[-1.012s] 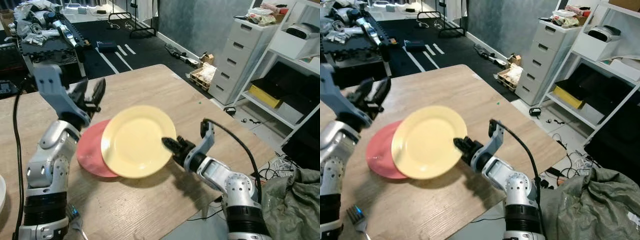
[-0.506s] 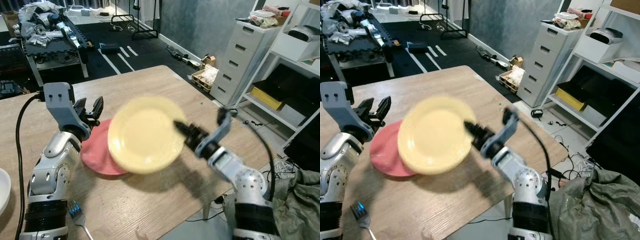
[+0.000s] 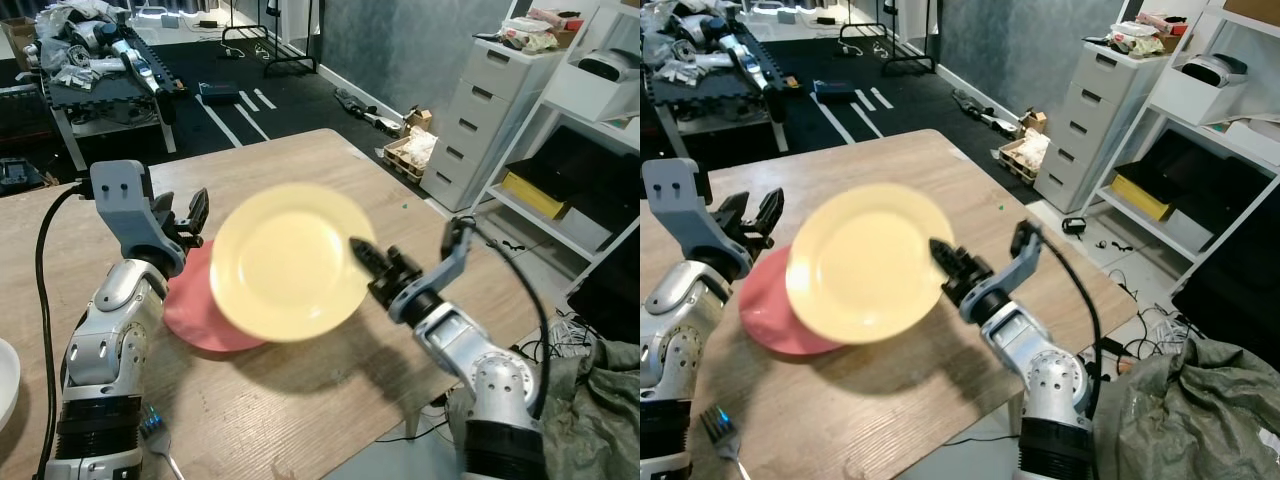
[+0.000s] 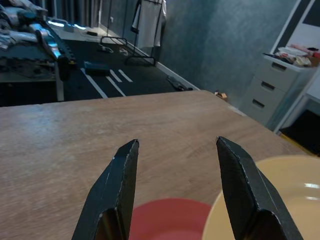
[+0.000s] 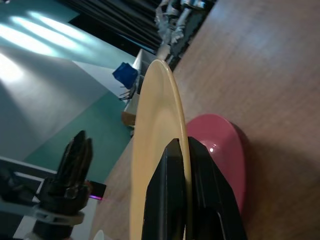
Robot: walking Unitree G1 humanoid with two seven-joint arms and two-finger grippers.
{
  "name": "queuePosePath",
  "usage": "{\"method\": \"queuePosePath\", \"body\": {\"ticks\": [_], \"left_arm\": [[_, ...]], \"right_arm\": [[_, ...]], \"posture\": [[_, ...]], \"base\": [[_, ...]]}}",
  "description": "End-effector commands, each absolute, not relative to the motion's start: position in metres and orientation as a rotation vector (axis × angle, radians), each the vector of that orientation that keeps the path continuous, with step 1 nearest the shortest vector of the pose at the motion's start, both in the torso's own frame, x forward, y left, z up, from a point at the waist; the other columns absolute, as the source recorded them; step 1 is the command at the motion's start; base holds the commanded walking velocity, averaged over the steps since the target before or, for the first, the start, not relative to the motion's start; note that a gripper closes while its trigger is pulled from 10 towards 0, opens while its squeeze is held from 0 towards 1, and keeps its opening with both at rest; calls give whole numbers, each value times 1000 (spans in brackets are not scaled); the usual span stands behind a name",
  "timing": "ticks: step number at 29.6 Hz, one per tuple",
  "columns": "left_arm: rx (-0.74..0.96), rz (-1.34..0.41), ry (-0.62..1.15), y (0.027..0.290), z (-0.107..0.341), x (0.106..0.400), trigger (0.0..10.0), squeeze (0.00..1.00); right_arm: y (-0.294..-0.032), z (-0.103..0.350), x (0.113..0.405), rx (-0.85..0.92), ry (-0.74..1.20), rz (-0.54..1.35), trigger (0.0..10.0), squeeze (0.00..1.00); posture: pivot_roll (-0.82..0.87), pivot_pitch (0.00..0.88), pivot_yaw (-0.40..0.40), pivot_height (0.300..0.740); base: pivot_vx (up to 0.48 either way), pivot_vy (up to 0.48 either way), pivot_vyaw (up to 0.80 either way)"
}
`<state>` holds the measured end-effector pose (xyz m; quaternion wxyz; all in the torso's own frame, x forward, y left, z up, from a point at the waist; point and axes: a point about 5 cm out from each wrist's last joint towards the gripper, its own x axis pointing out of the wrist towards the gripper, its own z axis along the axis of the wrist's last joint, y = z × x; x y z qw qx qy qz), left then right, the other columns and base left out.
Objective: Setting the table
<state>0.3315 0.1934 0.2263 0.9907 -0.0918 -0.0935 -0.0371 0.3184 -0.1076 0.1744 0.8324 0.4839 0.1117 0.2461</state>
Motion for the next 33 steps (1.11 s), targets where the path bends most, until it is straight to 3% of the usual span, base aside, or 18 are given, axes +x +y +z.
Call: {"method": "queuePosePath", "body": {"ticks": [1, 2, 3, 4, 5, 15, 16, 17, 25, 26, 29, 33], "left_arm": [[-183, -67, -188, 193, 225, 330, 10000, 0], [-183, -65, -188, 194, 225, 330, 10000, 0], [-183, -65, -188, 194, 225, 330, 10000, 0], [-181, -63, -186, 194, 224, 330, 10000, 0], [-178, -63, -185, 194, 224, 330, 10000, 0], [-177, -70, -178, 191, 222, 330, 10000, 0], [-176, -71, -178, 190, 221, 330, 10000, 0], [-177, -71, -177, 190, 221, 330, 10000, 0], [-167, -67, -174, 191, 221, 329, 10000, 0], [-70, -46, -100, 193, 201, 333, 10000, 0], [-17, -4, -4, 198, 177, 337, 10000, 0], [-45, 38, 80, 205, 155, 339, 10000, 0]], "right_arm": [[-107, 164, 317, 1061, 289, 495, 10000, 8], [-106, 162, 317, 1060, 309, 492, 10000, 255], [-106, 162, 317, 1060, 309, 492, 10000, 255], [-104, 160, 317, 1072, 325, 493, 10000, 682], [-103, 160, 317, 1072, 336, 496, 10000, 1000], [-93, 152, 308, 1051, 434, 555, 10000, 1000], [-92, 150, 306, 1041, 454, 565, 10000, 694], [-90, 146, 304, 1019, 481, 569, 10000, 0], [-88, 124, 300, 906, 578, 531, 10000, 0], [-86, 117, 300, 876, 605, 511, 10000, 0], [-83, 116, 301, 883, 603, 502, 10000, 0], [-80, 120, 303, 900, 581, 510, 10000, 0]], "posture": [[-26, 0, -6, 740], [-24, 0, -7, 740], [-24, 0, -7, 740], [-24, 0, -7, 740], [-24, 0, -7, 740], [-25, 0, -9, 740], [-25, 0, -9, 740], [-24, 0, -10, 740], [-18, 0, -12, 740], [-10, 0, -13, 740], [-12, 0, -10, 740], [-20, 0, -8, 740]], "base": [[0, 0, 0], [0, 0, 0], [0, 0, 0], [0, 0, 0], [0, 0, 0], [0, 0, 0], [0, 0, 0], [0, 0, 0], [0, 0, 0], [0, 0, 0], [0, 0, 0], [0, 0, 0]]}}
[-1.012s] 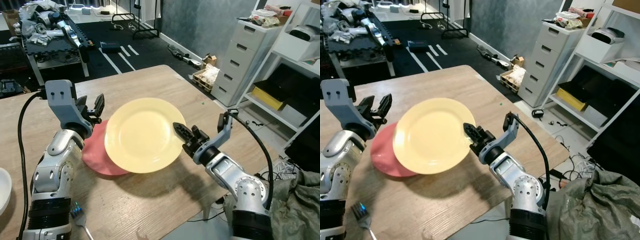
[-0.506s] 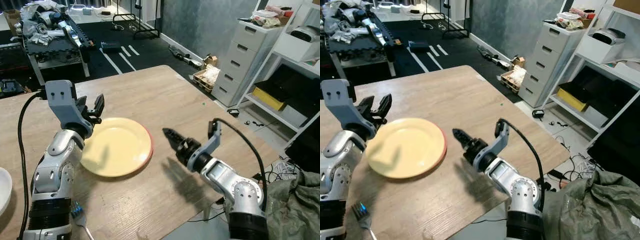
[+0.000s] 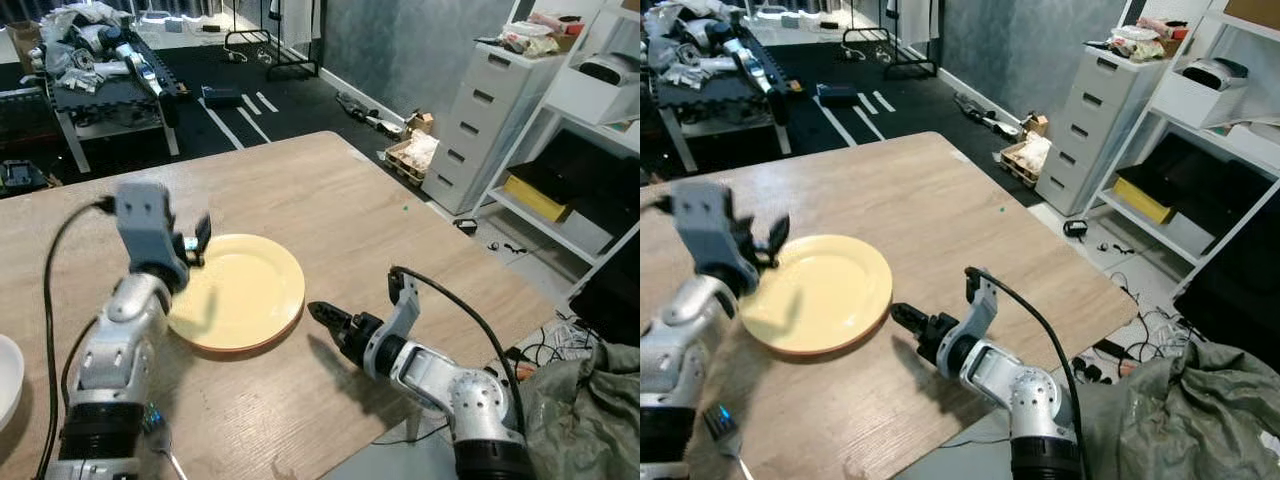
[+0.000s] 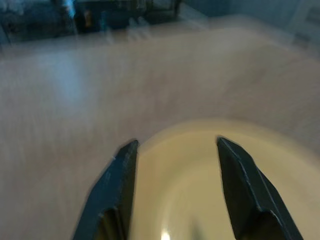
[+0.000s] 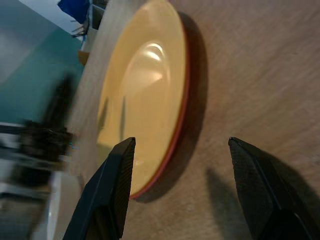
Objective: Setting the table
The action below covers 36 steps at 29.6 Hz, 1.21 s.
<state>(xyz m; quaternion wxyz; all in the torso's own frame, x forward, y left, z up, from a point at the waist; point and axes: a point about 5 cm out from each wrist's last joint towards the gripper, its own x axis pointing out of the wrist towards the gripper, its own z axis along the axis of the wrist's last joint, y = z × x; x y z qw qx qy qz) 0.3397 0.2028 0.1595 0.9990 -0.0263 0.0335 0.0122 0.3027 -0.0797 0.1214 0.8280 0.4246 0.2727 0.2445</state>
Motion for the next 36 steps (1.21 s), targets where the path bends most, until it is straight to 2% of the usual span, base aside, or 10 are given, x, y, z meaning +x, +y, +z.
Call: {"method": "queuePosePath", "body": {"ticks": [1, 7, 11, 12, 17, 29, 32, 35, 36], "left_arm": [[-45, 38, 80, 205, 155, 339, 10000, 0], [-167, -48, 215, 208, 123, 345, 10000, 0], [-116, -327, 371, 176, 100, 330, 10000, 0], [-116, -327, 371, 176, 100, 330, 10000, 0], [-126, -478, 453, 141, 74, 302, 10000, 0], [-230, -510, 471, 126, 65, 292, 10000, 0], [-249, -545, 398, 125, 82, 288, 10000, 0], [-238, -561, 247, 142, 120, 291, 10000, 0], [-205, -552, 179, 156, 140, 292, 10000, 0]], "right_arm": [[-80, 120, 303, 900, 581, 510, 10000, 0], [-79, 131, 306, 912, 536, 529, 10000, 0], [-80, 131, 307, 890, 535, 527, 10000, 0], [-80, 131, 307, 890, 535, 527, 10000, 0], [-73, 135, 311, 896, 524, 539, 10000, 0], [-53, 118, 302, 847, 605, 561, 10000, 0], [-50, 105, 304, 813, 620, 491, 10000, 0], [-56, 110, 310, 817, 583, 467, 10000, 0], [-60, 112, 312, 816, 570, 460, 10000, 0]], "posture": [[-20, 0, -8, 740], [-33, 0, -10, 740], [-38, 0, 0, 740], [-38, 0, 0, 740], [-35, 0, 0, 740], [-35, 0, -8, 740], [-24, 0, -10, 740], [-16, 0, -8, 740], [-13, 0, -7, 740]], "base": [[0, 0, 0], [0, 0, 0], [0, 0, 0], [0, 0, 0], [0, 0, 0], [0, 0, 0], [0, 0, 0], [0, 0, 0], [0, 0, 0]]}}
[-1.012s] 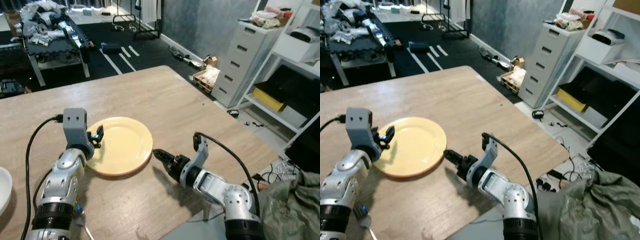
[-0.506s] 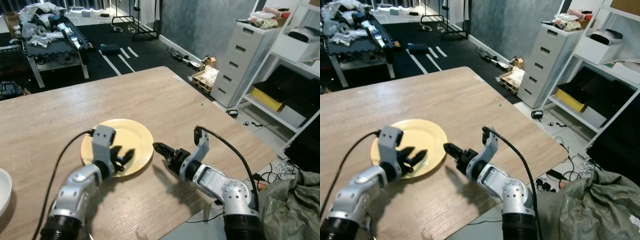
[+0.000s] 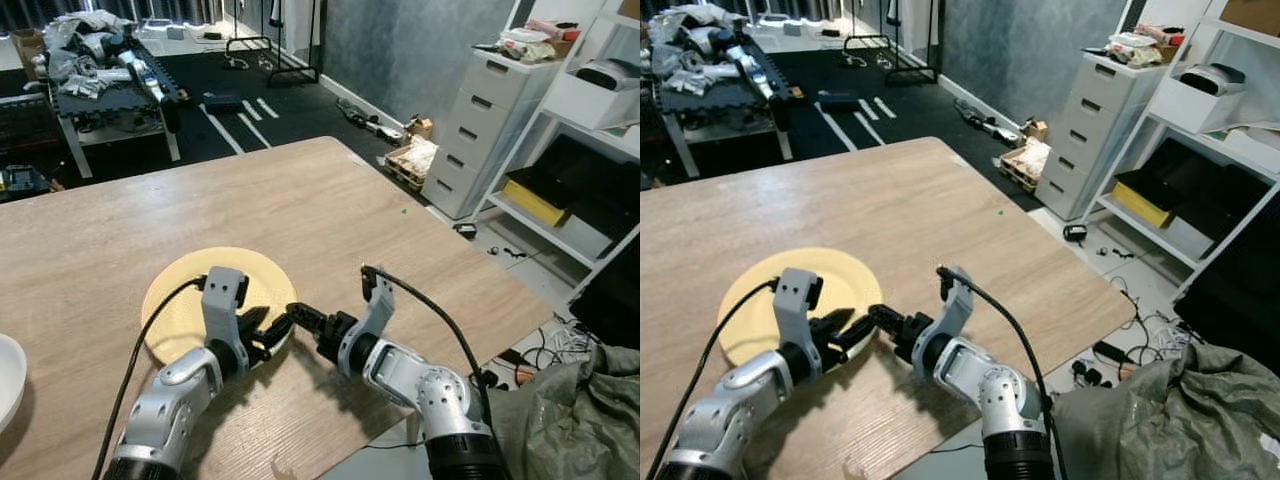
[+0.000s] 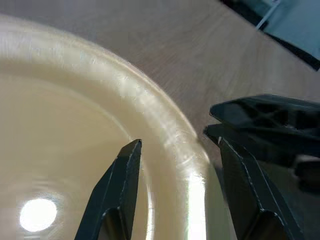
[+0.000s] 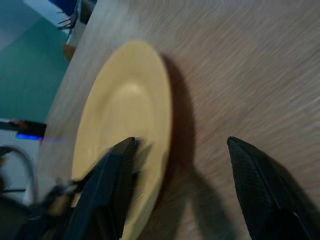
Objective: Setting the table
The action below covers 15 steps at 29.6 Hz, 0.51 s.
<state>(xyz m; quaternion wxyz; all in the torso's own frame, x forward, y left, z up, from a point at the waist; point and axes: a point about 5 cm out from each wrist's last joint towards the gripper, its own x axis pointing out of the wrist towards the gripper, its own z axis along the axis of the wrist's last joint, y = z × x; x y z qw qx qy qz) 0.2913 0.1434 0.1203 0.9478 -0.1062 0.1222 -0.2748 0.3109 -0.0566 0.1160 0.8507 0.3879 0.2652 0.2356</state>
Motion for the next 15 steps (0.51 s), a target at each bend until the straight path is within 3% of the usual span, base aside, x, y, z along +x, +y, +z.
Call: {"method": "queuePosePath", "body": {"ticks": [1, 7, 8, 10, 15], "left_arm": [[-205, -552, 179, 156, 140, 292, 10000, 0], [18, -369, 123, 213, 167, 292, 10000, 0], [18, -369, 123, 213, 167, 292, 10000, 0], [64, -251, 145, 240, 168, 285, 10000, 0], [62, -124, 221, 258, 150, 277, 10000, 0]], "right_arm": [[-60, 112, 312, 816, 570, 460, 10000, 0], [-69, 114, 318, 805, 540, 432, 10000, 0], [-69, 114, 318, 805, 540, 432, 10000, 0], [-71, 115, 320, 810, 529, 426, 10000, 0], [-73, 116, 322, 810, 519, 429, 10000, 0]], "posture": [[-13, 0, -7, 740], [-2, 0, -6, 740], [-2, 0, -6, 740], [4, 0, -7, 740], [7, 0, -15, 740]], "base": [[0, 0, 0], [0, 0, 0], [0, 0, 0], [0, 0, 0], [0, 0, 0]]}}
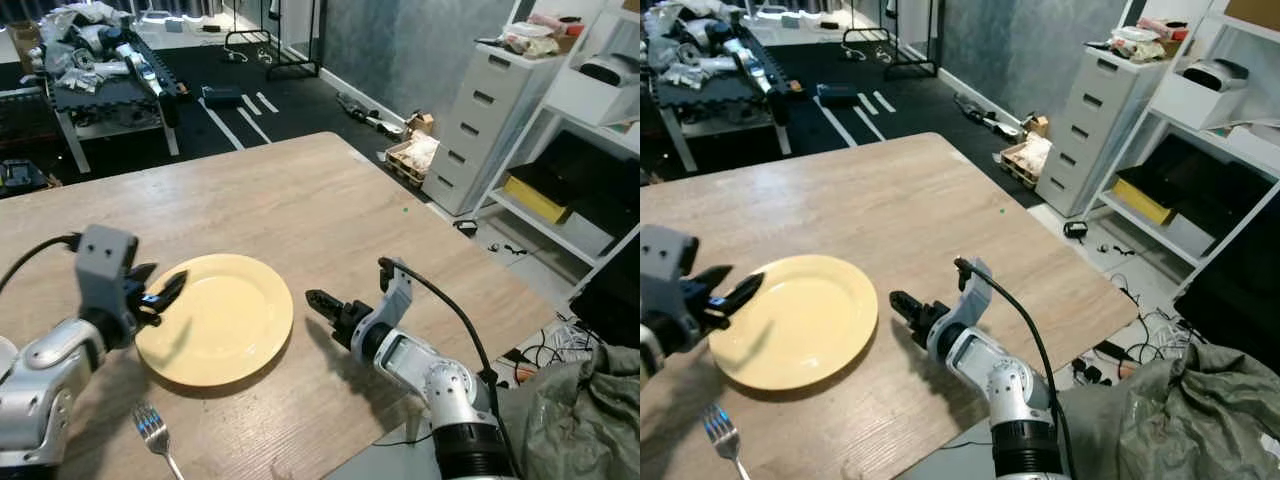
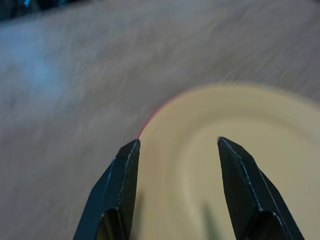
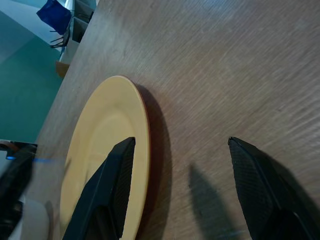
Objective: Setting the table
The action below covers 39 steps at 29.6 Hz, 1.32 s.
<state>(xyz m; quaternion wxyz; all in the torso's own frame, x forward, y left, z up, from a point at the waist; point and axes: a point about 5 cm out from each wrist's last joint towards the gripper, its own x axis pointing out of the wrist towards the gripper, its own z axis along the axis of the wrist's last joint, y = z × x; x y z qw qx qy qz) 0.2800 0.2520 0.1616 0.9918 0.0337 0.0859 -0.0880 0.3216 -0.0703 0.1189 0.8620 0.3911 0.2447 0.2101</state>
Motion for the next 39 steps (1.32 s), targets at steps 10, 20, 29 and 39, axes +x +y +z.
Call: {"method": "queuePosePath", "body": {"ticks": [10, 20, 29, 39], "left_arm": [[9, -52, 429, 256, 91, 272, 10000, 0], [44, -116, 541, 226, 61, 266, 10000, 0], [66, -183, 616, 203, 37, 251, 10000, 0], [-13, -270, 433, 165, 58, 281, 10000, 0]], "right_arm": [[-73, 123, 326, 806, 507, 455, 10000, 0], [-60, 168, 320, 901, 367, 652, 10000, 0], [-43, 176, 303, 877, 376, 818, 10000, 0], [-49, 158, 305, 798, 430, 754, 10000, 0]], "posture": [[-7, 0, -30, 740], [-16, 0, -28, 740], [-25, 0, -27, 740], [-8, 0, -41, 740]], "base": [[0, 0, 0], [0, 0, 0], [0, 0, 0], [0, 0, 0]]}}
